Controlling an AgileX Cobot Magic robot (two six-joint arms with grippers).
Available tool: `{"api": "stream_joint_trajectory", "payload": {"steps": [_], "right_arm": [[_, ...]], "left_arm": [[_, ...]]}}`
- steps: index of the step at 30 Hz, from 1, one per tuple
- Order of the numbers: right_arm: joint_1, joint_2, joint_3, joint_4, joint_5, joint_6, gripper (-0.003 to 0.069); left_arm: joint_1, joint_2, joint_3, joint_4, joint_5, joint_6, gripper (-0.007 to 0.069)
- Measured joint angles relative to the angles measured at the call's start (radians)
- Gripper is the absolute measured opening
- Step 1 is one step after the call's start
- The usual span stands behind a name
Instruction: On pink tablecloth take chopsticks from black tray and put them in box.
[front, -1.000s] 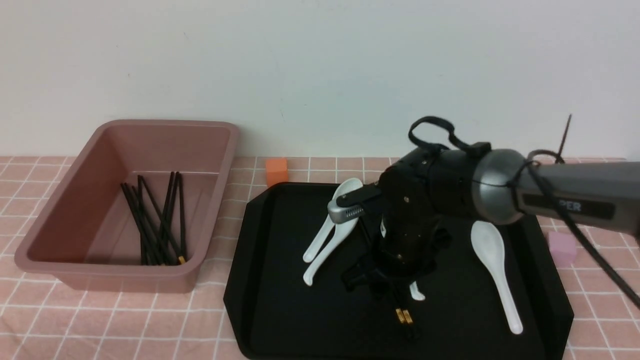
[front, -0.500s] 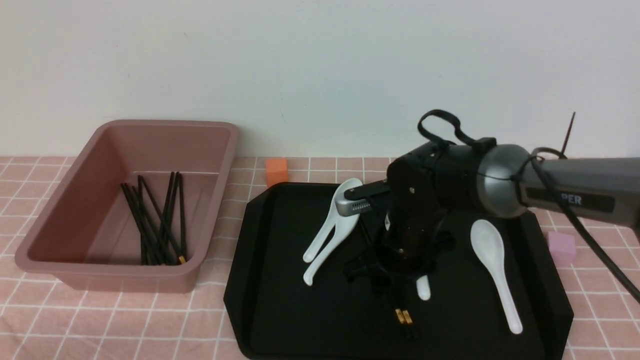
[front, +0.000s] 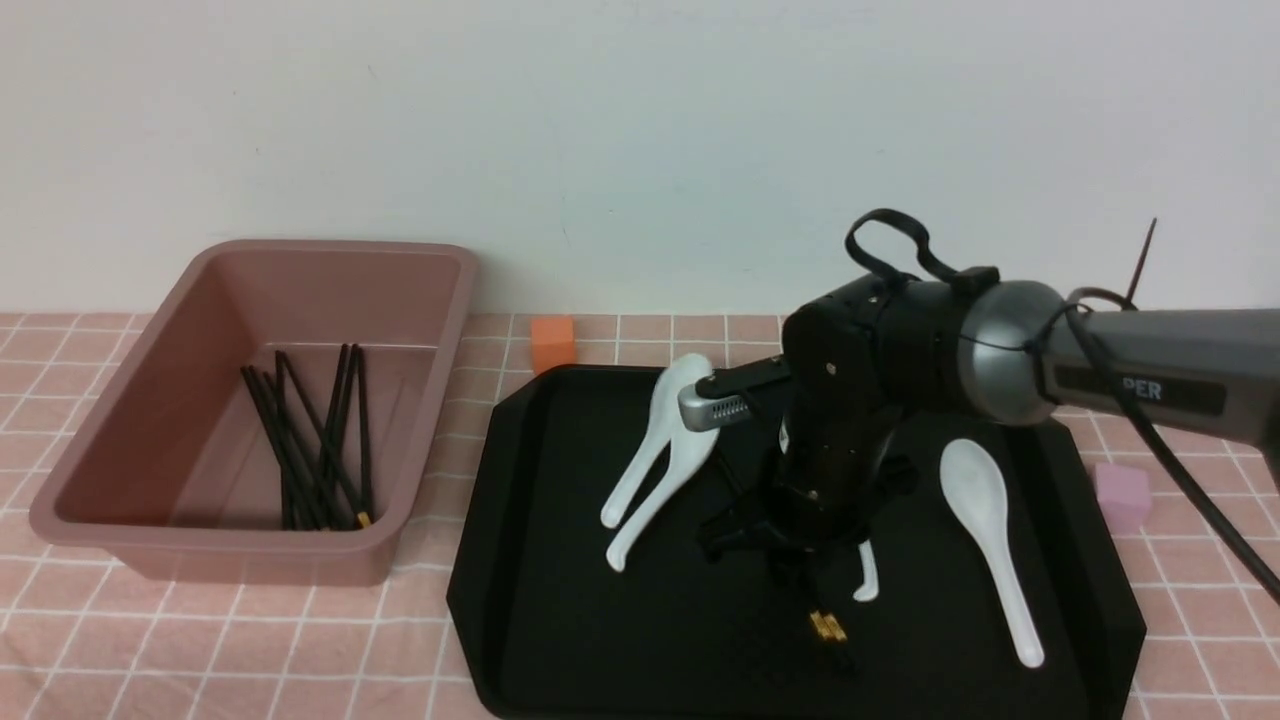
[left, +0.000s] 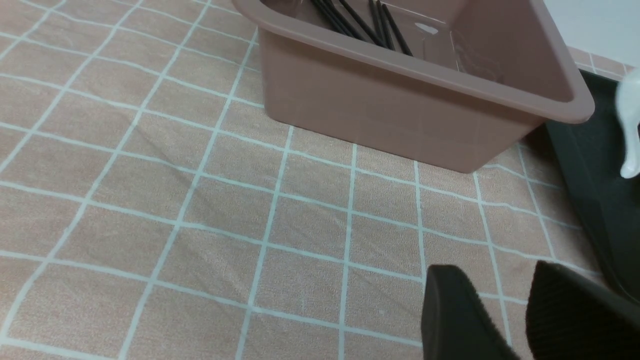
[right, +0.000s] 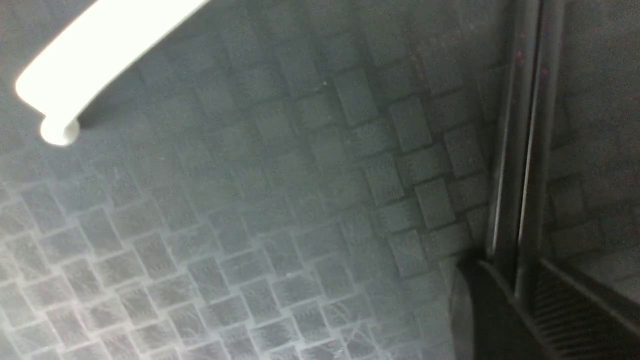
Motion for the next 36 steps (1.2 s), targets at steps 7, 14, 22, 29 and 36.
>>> {"api": "stream_joint_trajectory", "payload": {"steps": [7,14,22,29,36], "right_arm": [[-0.002,-0.006,-0.001,0.041,0.013,-0.001,0.0136],[0.001,-0.089,0.027,0.014,0.106,0.033,0.0136],[0.000,-0.336,0.028,-0.125,0.167,0.132,0.0136],[0.007,-0.406,-0.005,-0.060,0.106,0.126,0.0136],[0.116,-0.241,-0.315,0.079,0.018,0.025,0.0135]], "left_arm": [[0.000,0.000,0.000,0.000,0.000,0.000,0.0239],[0.000,0.000,0.000,0.000,0.000,0.000,0.0239],[0.000,0.000,0.000,0.000,0.000,0.000,0.0239],[0.000,0.000,0.000,0.000,0.000,0.000,0.0239],[0.000,0.000,0.000,0.000,0.000,0.000,0.0239]]}}
